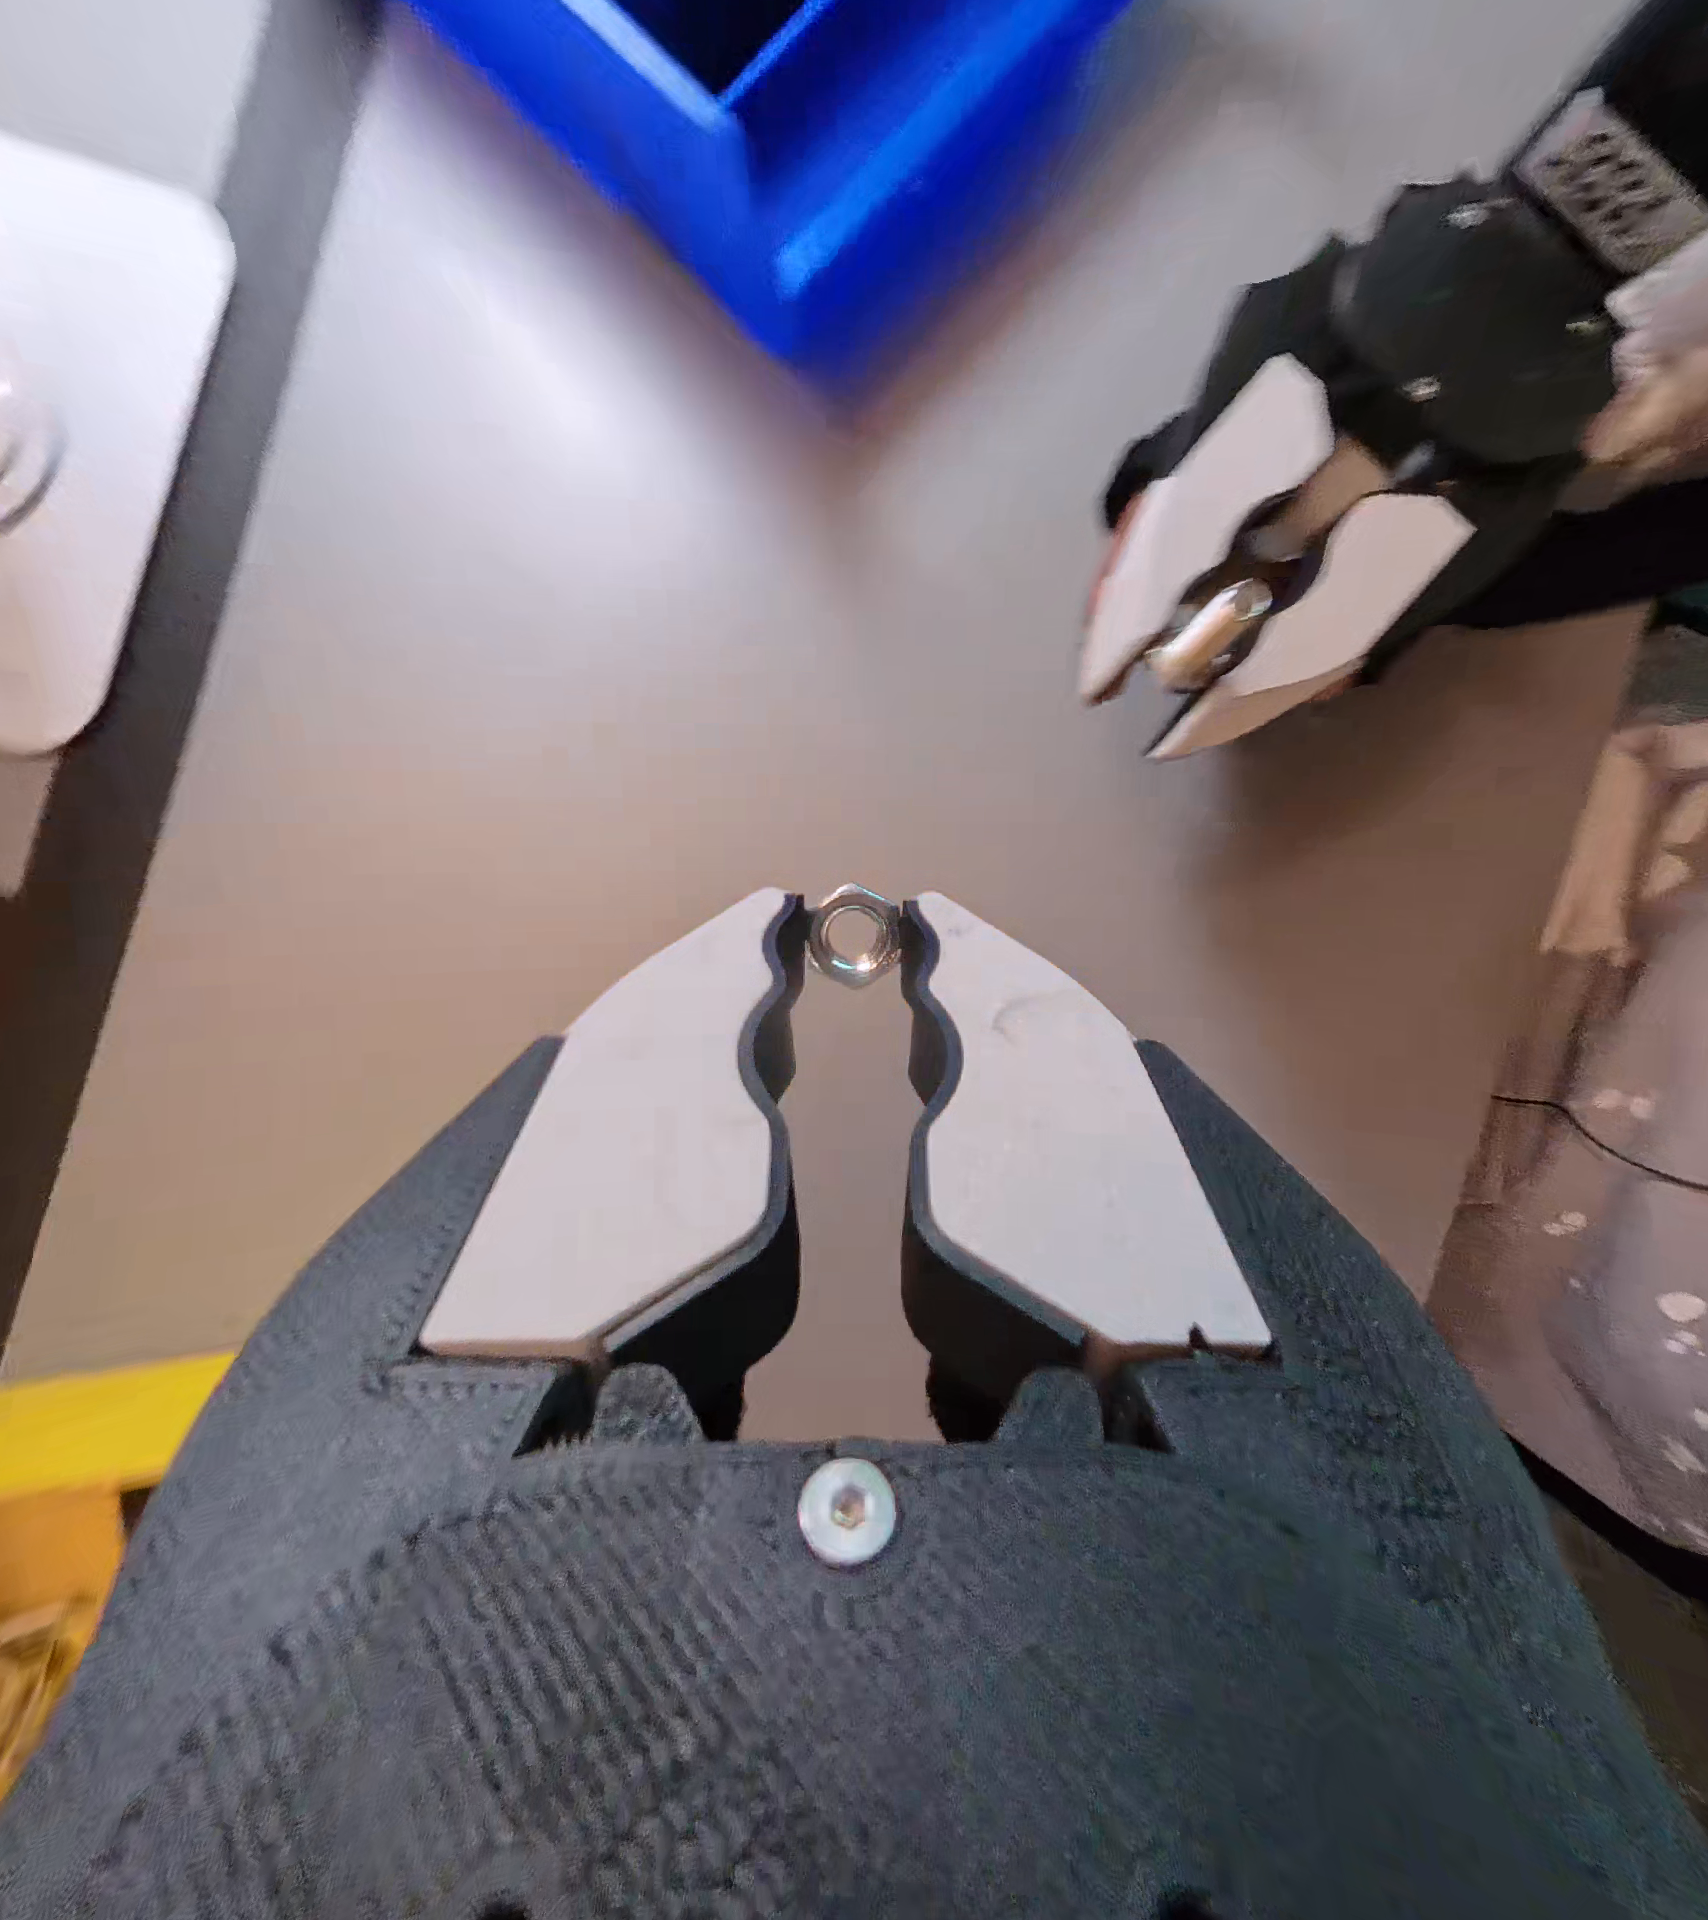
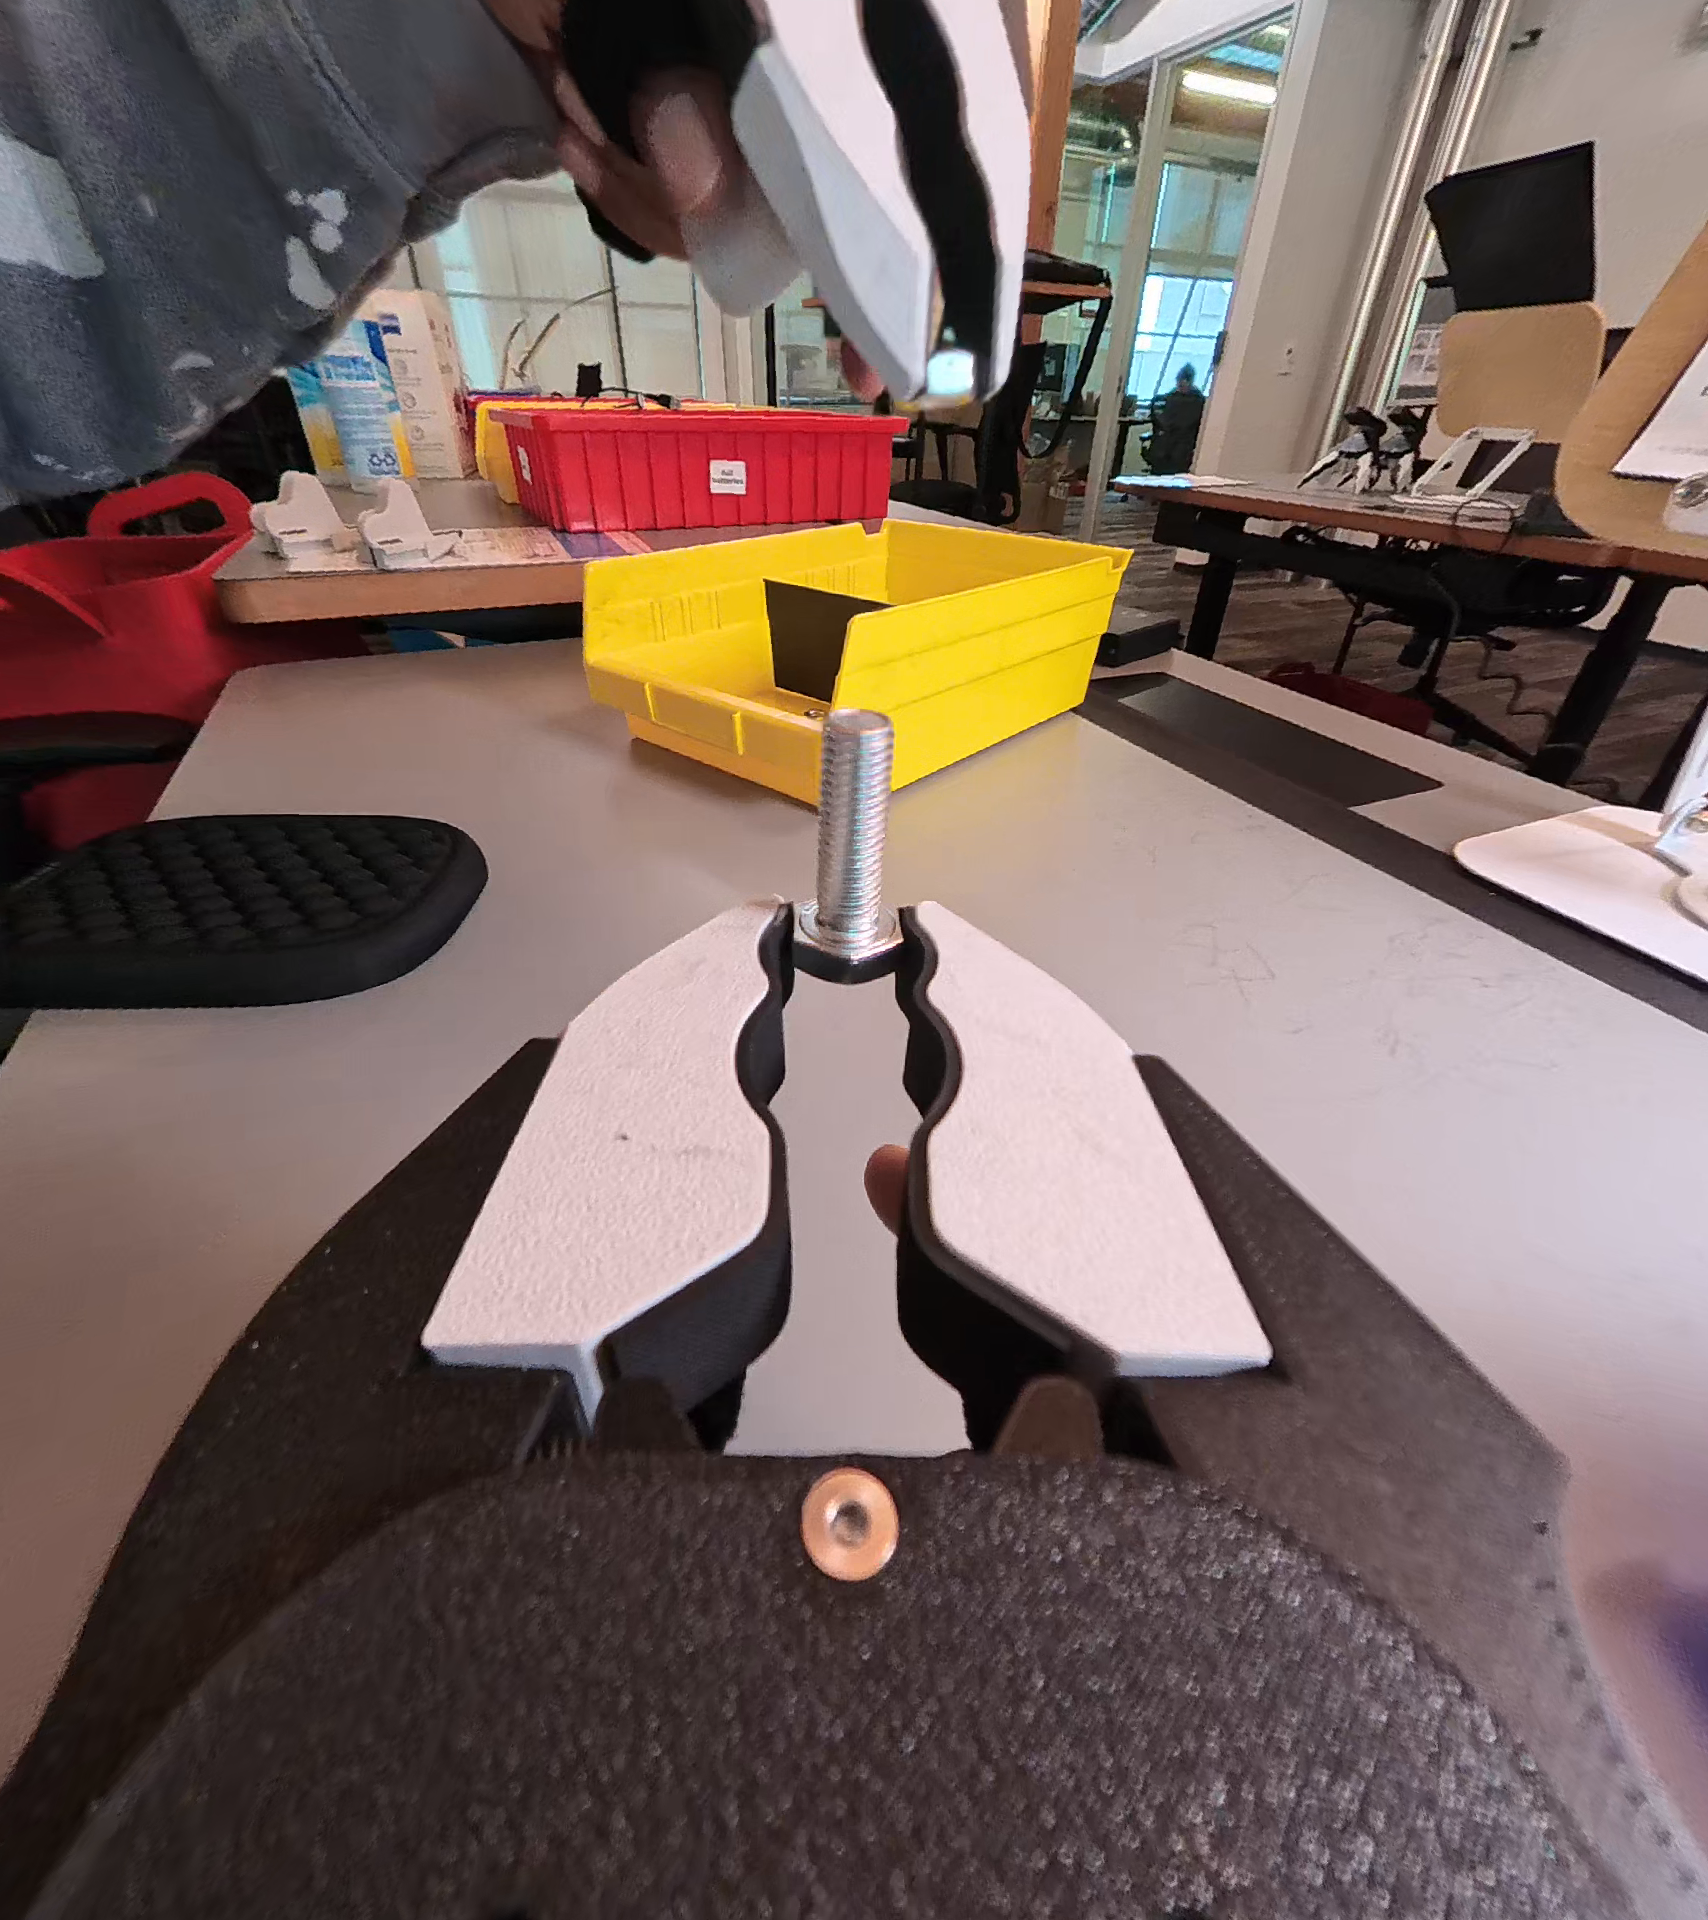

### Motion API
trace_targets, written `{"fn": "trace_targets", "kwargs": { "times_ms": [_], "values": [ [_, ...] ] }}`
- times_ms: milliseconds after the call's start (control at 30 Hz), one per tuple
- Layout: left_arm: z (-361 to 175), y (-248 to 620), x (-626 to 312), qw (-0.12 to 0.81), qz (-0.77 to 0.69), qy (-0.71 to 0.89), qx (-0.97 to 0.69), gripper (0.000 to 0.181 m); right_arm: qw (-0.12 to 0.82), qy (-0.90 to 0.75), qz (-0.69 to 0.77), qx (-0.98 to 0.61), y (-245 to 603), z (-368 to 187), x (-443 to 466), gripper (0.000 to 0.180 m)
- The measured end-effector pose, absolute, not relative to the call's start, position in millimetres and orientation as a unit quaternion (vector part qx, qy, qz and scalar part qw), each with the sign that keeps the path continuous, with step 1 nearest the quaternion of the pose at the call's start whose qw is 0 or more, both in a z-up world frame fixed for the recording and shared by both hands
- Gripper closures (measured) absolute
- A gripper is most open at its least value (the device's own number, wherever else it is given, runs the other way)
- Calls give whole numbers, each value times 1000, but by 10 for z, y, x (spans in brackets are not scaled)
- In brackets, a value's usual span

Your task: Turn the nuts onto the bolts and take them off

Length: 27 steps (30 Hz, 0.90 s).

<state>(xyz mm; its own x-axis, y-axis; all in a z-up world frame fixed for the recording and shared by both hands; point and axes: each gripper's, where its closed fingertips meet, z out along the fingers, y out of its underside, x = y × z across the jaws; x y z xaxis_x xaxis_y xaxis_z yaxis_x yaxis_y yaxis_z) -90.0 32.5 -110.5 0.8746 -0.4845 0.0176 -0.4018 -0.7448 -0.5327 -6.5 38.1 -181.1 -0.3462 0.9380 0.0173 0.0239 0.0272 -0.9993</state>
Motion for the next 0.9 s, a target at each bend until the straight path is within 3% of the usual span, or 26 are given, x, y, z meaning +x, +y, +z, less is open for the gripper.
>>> {"fn": "trace_targets", "kwargs": {
  "times_ms": [267,900],
  "values": [
    [-1286,531,-41,232,-139,327,-906,162,423,-594,539,-421,493,-1843,-96,161],
    [-1603,610,125,151,-125,356,-914,162,426,-614,496,-442,527,-1976,-146,161]
  ]
}}
